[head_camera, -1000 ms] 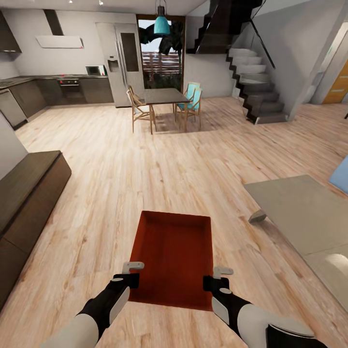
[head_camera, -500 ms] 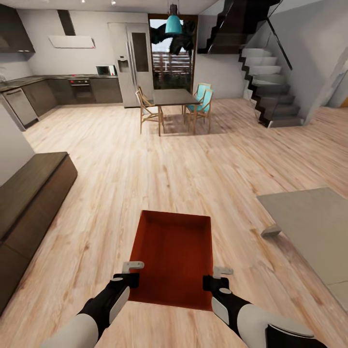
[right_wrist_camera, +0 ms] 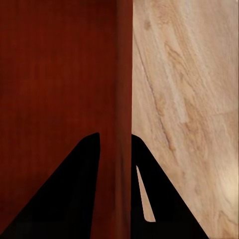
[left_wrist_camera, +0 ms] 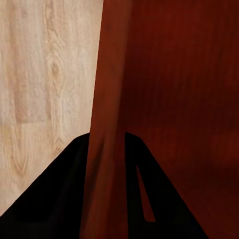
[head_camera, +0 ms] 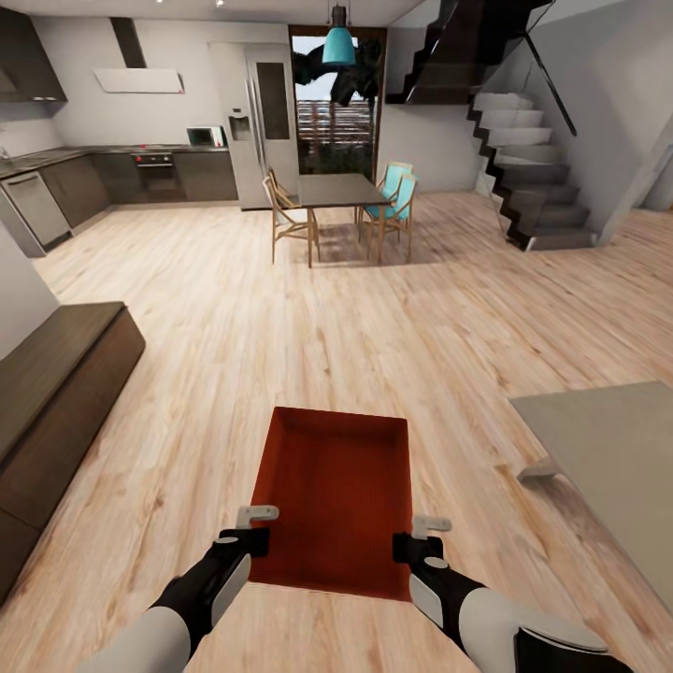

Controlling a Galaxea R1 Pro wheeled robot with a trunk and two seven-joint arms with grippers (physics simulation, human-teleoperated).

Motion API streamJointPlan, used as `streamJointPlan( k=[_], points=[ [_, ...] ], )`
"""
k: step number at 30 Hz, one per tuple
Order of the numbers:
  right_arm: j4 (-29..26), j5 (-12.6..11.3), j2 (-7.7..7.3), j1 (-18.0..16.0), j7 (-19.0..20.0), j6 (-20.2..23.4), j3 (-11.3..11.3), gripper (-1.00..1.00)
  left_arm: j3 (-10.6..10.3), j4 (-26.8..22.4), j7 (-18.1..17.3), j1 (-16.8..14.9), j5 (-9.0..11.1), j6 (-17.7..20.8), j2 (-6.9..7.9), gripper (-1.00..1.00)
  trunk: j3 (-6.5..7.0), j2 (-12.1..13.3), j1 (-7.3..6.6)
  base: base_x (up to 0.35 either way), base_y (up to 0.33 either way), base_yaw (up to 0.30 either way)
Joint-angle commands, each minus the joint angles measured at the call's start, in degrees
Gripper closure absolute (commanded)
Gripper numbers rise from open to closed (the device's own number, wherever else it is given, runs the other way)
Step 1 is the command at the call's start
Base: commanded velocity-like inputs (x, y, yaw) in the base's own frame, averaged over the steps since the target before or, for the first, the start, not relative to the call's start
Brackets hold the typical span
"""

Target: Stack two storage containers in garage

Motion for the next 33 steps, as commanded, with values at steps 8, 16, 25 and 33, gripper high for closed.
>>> streamJointPlan(
  k=[8, 16, 25, 33],
  points=[
    [0.1, -0.6, -0.60, 0.0, -0.4, 0.0, 2.2, 1.00, 0.8, -1.6, 0.8, -0.1, 0.2, 0.3, 1.22, 1.00, -0.07, 0.0, 0.04, 0.320, 0.000, 0.000],
    [0.1, -0.6, -0.60, 0.0, -0.6, -0.1, 2.2, 1.00, 0.8, -1.6, 0.8, -0.1, 0.2, 0.3, 1.22, 1.00, -0.07, 0.0, 0.04, 0.320, 0.000, 0.000],
    [0.2, -1.1, -0.67, 0.0, -0.4, -0.1, 2.0, 1.00, 0.8, -1.6, 0.8, -0.1, 0.2, 0.3, 1.22, 1.00, -0.07, 0.0, 0.04, 0.320, 0.000, 0.000],
    [0.2, -1.3, -0.68, 0.0, -0.4, -0.3, 2.0, 1.00, 0.8, -1.6, 0.8, -0.1, 0.2, 0.3, 1.22, 1.00, -0.07, 0.0, 0.04, 0.320, 0.000, 0.000]
  ],
)
